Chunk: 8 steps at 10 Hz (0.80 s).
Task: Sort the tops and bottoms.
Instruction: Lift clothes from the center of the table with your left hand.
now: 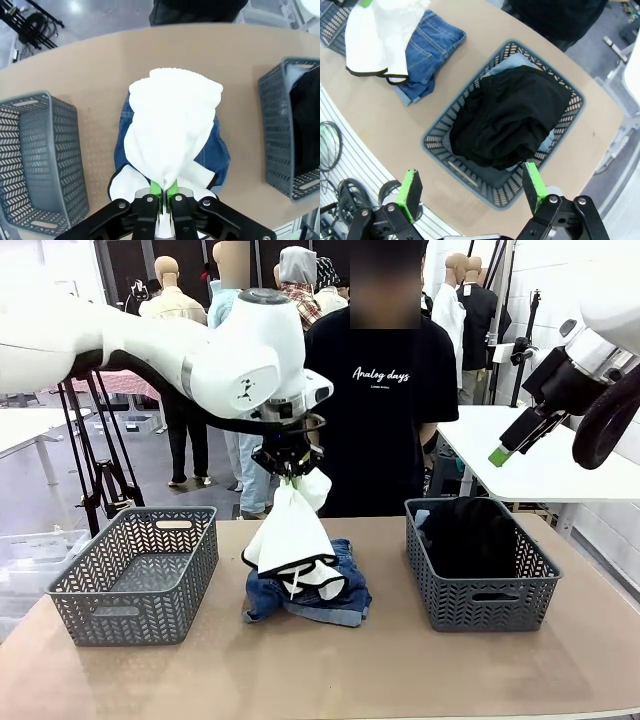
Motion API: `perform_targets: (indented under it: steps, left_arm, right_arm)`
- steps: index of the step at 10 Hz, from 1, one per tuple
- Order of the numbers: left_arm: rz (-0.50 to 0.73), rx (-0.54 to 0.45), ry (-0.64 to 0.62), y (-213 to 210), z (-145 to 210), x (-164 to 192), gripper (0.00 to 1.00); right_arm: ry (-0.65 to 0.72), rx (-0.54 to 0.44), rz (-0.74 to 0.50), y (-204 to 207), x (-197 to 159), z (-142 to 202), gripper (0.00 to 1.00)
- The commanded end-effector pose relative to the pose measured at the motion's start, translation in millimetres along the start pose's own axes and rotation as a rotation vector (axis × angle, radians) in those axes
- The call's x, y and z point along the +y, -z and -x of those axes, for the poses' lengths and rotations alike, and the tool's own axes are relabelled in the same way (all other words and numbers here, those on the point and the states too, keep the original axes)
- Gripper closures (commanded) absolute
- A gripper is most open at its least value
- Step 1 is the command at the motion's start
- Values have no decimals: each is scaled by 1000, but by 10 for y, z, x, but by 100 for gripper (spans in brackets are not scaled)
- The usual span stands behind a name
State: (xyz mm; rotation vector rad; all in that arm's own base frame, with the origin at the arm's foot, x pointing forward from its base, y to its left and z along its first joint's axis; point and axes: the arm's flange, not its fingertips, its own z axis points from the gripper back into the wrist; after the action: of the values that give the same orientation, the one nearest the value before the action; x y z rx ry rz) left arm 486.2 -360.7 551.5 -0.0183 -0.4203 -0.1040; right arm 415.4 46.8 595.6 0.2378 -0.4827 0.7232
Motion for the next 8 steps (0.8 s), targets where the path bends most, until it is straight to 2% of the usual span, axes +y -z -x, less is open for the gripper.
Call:
perform_targets:
  steps: [1,2,3,5,8]
  left_arm:
    - [-39,-105,24,-636,-109,35,100]
    - [-29,-111,67,-949,-136,27,100]
    - [-72,-132,92,-1135,-95,35,100]
    - [-52,-137,74,-1173,1,24,100]
    - [-37,-135,65,-1289,-57,19,100]
  right_arm:
    - [-2,12,5,2,4,15,0]
    - [-2,12,5,2,4,15,0]
    - [-2,12,5,2,4,15,0]
    - [-2,12,5,2,4,15,0]
    - [-2,12,5,2,4,15,0]
